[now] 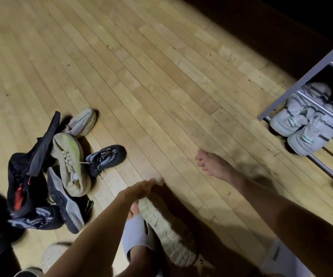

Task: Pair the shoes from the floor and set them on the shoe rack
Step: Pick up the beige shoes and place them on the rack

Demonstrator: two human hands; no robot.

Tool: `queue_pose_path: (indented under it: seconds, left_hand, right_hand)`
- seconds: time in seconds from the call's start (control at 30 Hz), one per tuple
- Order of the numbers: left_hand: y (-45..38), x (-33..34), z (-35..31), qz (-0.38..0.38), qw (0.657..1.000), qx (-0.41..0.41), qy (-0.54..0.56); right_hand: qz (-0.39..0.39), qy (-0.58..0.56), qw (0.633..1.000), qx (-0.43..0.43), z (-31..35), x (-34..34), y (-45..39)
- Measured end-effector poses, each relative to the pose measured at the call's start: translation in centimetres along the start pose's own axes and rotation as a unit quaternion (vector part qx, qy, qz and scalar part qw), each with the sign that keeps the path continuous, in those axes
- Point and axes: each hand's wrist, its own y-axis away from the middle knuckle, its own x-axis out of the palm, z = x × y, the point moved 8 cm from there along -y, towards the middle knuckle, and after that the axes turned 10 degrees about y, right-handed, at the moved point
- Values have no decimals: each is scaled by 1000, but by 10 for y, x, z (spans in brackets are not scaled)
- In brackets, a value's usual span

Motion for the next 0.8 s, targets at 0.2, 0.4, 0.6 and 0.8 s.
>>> queue_pose_path:
  seconds: [0.2, 0.4, 0.6, 0.8]
  left_hand:
    - [-4, 10, 6, 23, 996, -18, -80]
    - [-3, 23, -18, 31, 997, 43, -54]
    - [26, 42, -73, 46, 988, 121, -86]
    - [46, 38, -125, 0, 971, 218, -98]
  right_hand:
    - [-15, -23, 1000, -1, 12, -13, -6]
    - [-21, -11, 1000, 10, 6, -21, 0]
    - [-30, 3, 1000, -6, 26, -27, 17]
    - [-60, -21, 998, -13, 42, -45, 36]
